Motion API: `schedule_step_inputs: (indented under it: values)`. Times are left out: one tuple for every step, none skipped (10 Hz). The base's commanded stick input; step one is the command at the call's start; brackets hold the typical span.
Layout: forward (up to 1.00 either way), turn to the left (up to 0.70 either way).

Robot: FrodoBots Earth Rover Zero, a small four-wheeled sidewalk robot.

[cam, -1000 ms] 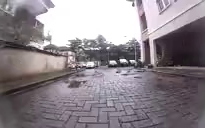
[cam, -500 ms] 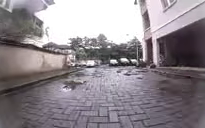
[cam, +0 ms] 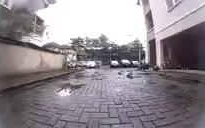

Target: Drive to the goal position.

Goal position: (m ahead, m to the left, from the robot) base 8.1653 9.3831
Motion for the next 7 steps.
schedule_step_inputs:
  values:
    - [0.85,0.0]
    - [0.85,0.0]
    - [0.85,0.0]
    - [0.85,0.0]
    - [0.85,0.0]
    - [0.85,0.0]
    - [0.85,0.0]
